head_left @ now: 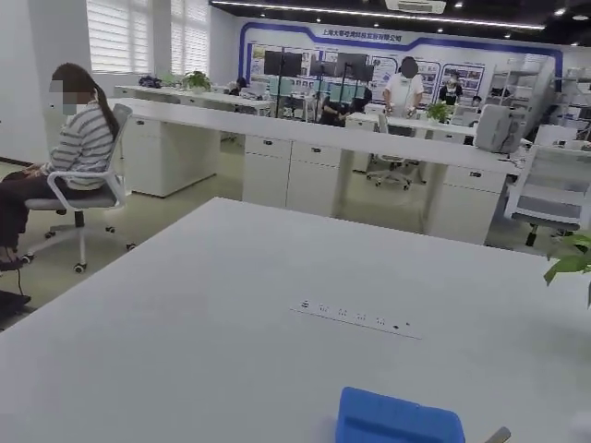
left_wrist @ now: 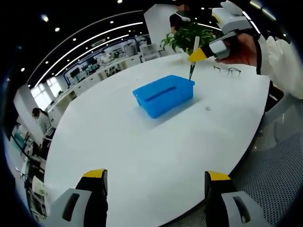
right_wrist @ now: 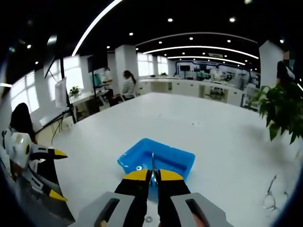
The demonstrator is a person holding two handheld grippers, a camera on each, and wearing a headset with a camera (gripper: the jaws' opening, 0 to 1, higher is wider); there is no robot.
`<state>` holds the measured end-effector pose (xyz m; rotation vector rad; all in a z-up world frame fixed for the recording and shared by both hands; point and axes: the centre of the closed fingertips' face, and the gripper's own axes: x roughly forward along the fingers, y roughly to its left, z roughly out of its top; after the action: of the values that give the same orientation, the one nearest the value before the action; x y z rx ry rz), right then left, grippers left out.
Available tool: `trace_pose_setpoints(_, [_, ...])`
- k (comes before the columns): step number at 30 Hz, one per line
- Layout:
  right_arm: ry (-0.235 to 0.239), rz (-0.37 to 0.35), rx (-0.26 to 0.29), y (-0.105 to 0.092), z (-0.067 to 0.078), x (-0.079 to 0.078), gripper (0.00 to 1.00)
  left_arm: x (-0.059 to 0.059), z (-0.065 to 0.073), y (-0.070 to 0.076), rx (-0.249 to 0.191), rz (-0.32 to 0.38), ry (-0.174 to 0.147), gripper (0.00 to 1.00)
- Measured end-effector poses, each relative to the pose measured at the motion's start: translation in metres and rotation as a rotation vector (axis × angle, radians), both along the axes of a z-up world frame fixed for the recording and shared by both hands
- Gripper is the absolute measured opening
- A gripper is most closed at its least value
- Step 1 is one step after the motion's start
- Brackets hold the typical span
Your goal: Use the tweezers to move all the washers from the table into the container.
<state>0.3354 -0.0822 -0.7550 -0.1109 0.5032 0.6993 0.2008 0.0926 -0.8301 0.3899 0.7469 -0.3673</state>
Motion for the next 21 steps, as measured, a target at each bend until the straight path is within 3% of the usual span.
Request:
trace_pose_setpoints(10, [0.052, -0.057, 0.026, -0.016, -0.019, -0.020, 0.03, -0.001, 0.000, -0.003, -0.001, -0.020, 0.004, 0.86])
trace_pose_setpoints(21, [0.096, -0.066, 0.008, -0.022, -0.040, -0.031, 0.03, -0.001, 0.000, -0.002, -0.006, -0.015, 0.002, 0.86])
